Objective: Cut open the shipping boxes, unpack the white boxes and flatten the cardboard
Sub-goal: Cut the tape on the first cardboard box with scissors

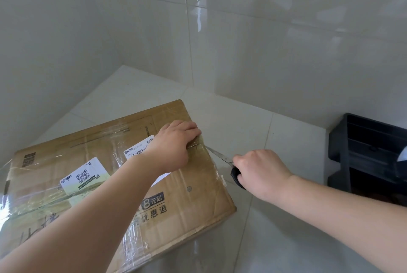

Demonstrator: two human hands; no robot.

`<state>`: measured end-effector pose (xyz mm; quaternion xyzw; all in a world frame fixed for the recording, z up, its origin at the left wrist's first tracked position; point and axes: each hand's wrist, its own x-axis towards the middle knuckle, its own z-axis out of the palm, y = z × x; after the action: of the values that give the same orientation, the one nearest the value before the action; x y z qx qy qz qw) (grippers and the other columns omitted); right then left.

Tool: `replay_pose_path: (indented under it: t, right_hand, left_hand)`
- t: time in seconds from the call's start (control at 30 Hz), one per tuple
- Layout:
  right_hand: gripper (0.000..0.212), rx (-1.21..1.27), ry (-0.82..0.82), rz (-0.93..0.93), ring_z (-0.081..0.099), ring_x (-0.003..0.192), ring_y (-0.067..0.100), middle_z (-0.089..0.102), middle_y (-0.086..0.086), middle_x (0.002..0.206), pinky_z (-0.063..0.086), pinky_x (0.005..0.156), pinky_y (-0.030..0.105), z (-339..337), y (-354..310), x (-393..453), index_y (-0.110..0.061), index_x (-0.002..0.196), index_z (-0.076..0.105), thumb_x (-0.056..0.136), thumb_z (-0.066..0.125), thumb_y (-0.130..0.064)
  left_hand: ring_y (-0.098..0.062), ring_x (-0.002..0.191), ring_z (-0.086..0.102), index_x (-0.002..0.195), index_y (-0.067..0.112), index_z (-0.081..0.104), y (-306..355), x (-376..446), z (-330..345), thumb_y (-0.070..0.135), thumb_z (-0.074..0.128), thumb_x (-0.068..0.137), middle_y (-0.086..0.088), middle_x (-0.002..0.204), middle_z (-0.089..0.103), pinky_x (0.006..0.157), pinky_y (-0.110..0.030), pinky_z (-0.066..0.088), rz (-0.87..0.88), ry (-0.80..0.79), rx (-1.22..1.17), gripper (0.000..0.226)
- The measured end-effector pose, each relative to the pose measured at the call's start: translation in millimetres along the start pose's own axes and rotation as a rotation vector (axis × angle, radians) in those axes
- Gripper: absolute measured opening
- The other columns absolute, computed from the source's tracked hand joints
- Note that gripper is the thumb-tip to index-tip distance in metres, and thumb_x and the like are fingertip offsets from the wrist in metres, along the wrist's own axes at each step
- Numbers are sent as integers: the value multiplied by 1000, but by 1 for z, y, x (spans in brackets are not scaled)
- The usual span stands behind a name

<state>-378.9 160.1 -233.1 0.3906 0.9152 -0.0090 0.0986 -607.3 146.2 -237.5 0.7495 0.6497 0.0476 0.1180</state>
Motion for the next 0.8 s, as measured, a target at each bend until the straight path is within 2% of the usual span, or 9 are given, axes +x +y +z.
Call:
replay_pose_path:
  t: [0.07,0.2,0.33,0.5,0.63,0.73,0.8]
  right_hand:
    - [9,0,54,18,44,61,30,61,3,72,17,46,29,0,2,0,-22,75,45,80,53,-24]
    - [19,-12,140,66,58,69,30,64,2,74,26,54,29,-3,10,4,-19,76,53,78,52,-38]
    - [18,-18,140,49,52,65,30,63,2,71,26,53,29,-4,7,11,-19,79,57,78,51,-36]
    - [8,-16,83,54,42,64,30,63,4,75,24,53,30,-9,-1,16,-21,76,48,79,51,-29]
    - [3,-4,-21,44,44,64,30,61,7,75,22,48,30,-11,-4,17,-18,76,52,78,52,-17]
    - [5,18,-54,37,45,64,30,47,6,65,20,46,30,-13,-3,20,-16,76,55,77,53,-12]
    - [6,16,-40,35,43,65,30,51,7,68,20,46,31,-13,-2,20,-18,75,51,79,52,-13]
  left_hand:
    - [-11,135,22,140,29,42,1,0,0,3,45,75,13,148,34,110,-29,13,-1,3,-6,70]
    - [-10,135,22,135,30,46,2,3,-2,4,45,74,14,148,35,108,-28,15,1,19,-14,66]
    - [-10,135,23,138,29,42,4,2,-2,2,45,75,12,148,36,108,-28,15,-23,33,-39,69]
    - [-13,138,21,148,26,26,5,-2,-3,-1,43,74,6,149,36,113,-30,15,-67,26,-84,81]
    - [-13,138,20,147,26,26,6,-4,-3,-2,42,74,6,148,37,113,-29,15,-65,27,-88,80]
    - [-13,138,21,146,26,28,5,-4,-3,-2,42,74,6,148,38,112,-30,15,-62,27,-86,79]
    - [-13,138,21,146,26,28,4,-3,-3,-1,42,74,6,147,38,113,-31,16,-58,28,-81,79]
